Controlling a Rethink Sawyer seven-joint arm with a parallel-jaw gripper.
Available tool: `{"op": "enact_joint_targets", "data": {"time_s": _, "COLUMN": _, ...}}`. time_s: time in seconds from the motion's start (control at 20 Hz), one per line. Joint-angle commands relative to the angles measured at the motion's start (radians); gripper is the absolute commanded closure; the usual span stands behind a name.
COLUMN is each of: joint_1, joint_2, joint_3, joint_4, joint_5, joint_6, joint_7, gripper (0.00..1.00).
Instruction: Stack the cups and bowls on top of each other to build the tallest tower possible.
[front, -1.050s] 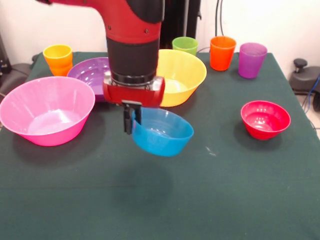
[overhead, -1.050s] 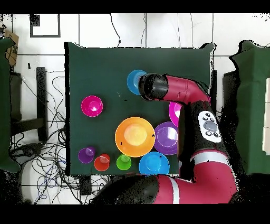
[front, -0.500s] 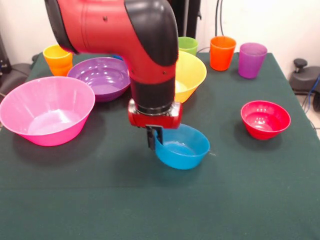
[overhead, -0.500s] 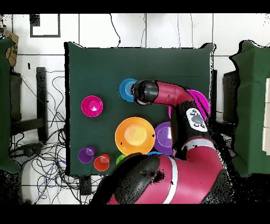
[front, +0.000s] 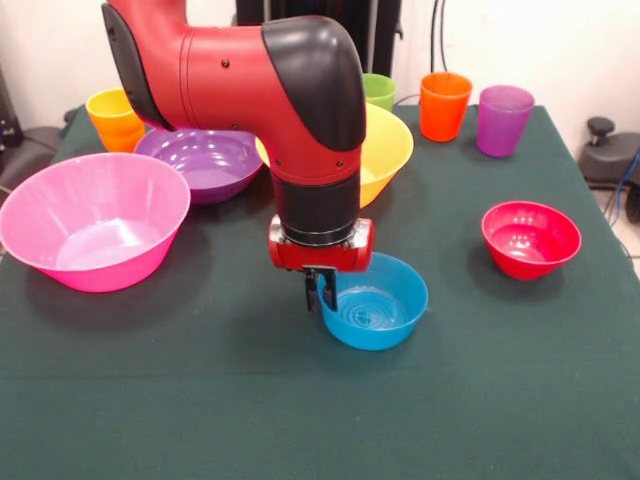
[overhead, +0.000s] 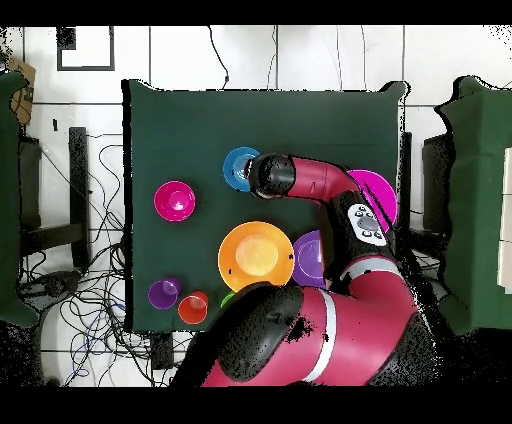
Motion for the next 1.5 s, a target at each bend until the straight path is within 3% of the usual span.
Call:
{"op": "enact_joint_targets", "data": {"time_s": 0.05, "joint_1": 0.019, "joint_2": 0.021, "joint_3": 0.053, "joint_4": -0.036, "joint_5": -0.114, "joint_6": -0.129, "joint_7": -0.042, "gripper": 1.0}}
{"op": "enact_joint_targets", "data": {"time_s": 0.9, "joint_1": 0.023, "joint_2": -0.002, "joint_3": 0.032, "joint_4": -0.04, "joint_5": -0.144, "joint_6": -0.122, "joint_7": -0.029, "gripper": 1.0}}
{"op": "enact_joint_targets", "data": {"time_s": 0.95, "joint_1": 0.024, "joint_2": -0.002, "joint_3": 0.032, "joint_4": -0.041, "joint_5": -0.145, "joint_6": -0.122, "joint_7": -0.027, "gripper": 0.0}}
{"op": "enact_joint_targets", "data": {"time_s": 1.5, "joint_1": 0.034, "joint_2": -0.005, "joint_3": 0.016, "joint_4": -0.044, "joint_5": -0.156, "joint_6": -0.121, "joint_7": -0.011, "gripper": 0.0}}
